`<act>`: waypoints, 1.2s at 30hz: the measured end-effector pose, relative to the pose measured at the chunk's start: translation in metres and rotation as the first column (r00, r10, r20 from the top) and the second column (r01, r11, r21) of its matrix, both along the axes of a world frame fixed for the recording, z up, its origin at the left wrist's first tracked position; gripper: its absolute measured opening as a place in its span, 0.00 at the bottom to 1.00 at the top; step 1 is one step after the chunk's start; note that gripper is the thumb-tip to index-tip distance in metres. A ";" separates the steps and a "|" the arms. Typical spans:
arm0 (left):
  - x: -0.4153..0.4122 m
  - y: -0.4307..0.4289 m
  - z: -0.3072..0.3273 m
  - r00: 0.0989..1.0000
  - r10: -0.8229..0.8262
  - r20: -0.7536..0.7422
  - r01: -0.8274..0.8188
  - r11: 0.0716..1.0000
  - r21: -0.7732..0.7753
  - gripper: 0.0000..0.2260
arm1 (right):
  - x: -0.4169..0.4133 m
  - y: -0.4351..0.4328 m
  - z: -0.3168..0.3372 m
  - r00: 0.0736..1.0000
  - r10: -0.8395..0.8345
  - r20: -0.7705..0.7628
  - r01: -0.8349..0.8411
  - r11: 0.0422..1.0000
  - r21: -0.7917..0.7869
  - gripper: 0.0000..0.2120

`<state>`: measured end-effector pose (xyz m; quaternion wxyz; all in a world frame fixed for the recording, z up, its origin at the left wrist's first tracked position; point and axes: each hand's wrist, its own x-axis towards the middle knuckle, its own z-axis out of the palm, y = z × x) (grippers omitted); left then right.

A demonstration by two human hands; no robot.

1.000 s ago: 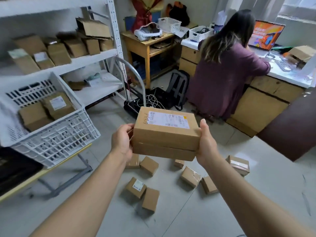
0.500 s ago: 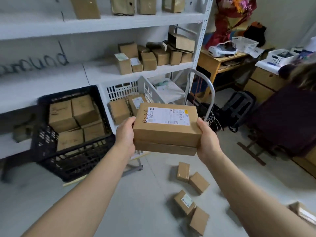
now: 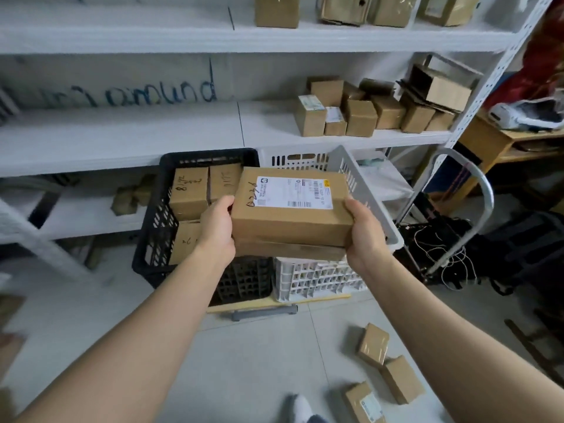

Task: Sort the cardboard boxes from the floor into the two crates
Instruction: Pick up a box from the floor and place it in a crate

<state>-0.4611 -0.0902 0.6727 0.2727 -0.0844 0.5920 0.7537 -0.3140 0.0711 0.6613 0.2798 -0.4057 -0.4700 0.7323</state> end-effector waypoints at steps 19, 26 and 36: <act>-0.215 -0.063 -0.073 0.992 0.092 0.086 -0.063 0.954 -0.293 0.09 | -0.223 -0.059 -0.052 0.956 0.114 0.270 -0.123 0.992 0.014 0.11; -0.307 -0.070 -0.106 0.934 -0.260 0.246 0.348 0.818 -0.458 0.10 | -0.279 -0.105 -0.102 0.848 0.084 0.524 0.002 0.987 -0.162 0.29; -0.335 -0.032 -0.139 0.785 -0.537 0.310 0.606 0.560 -0.565 0.08 | -0.294 -0.099 -0.144 0.579 0.294 0.761 -0.149 0.955 -0.255 0.24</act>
